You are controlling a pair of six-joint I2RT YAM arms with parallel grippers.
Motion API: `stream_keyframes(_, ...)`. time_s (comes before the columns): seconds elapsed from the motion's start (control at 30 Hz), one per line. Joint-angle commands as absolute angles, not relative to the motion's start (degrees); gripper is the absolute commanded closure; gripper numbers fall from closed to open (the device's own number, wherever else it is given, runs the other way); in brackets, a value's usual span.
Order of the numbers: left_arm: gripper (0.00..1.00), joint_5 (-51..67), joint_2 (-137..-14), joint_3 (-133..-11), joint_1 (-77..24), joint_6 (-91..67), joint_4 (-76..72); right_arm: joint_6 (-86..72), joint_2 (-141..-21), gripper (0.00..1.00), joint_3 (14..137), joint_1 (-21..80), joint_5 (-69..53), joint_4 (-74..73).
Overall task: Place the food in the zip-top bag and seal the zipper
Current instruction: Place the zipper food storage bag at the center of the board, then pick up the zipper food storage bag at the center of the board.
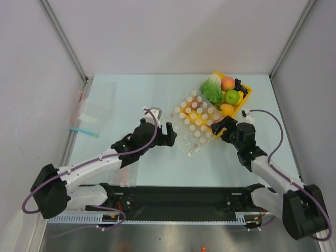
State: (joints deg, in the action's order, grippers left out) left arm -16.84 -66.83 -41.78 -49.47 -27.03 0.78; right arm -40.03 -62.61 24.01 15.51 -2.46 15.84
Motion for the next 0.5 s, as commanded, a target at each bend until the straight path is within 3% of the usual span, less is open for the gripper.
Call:
stream_keyframes(0.0, 0.0, -14.35, -63.99, -40.97, -46.5, -29.08, -2.72, -36.75, -52.93, 0.12, 26.19, 20.2, 12.27, 8.0)
stream_keyframes(0.13, 0.0, -7.31, -61.79, -36.39, -38.79, -34.87, -5.97, -24.81, -47.72, 0.18, 27.68, 31.09, 17.84, 10.8)
stream_keyframes(0.2, 0.0, -5.37, -61.17, -34.63, -36.75, -36.47, -7.12, -17.98, -51.66, 0.21, 30.05, 37.31, 18.63, 10.81)
stream_keyframes(0.47, 0.0, -7.11, -55.29, -31.38, -34.63, -38.85, -7.47, -7.13, -77.59, 0.34, 48.75, 45.87, 10.99, 2.82)
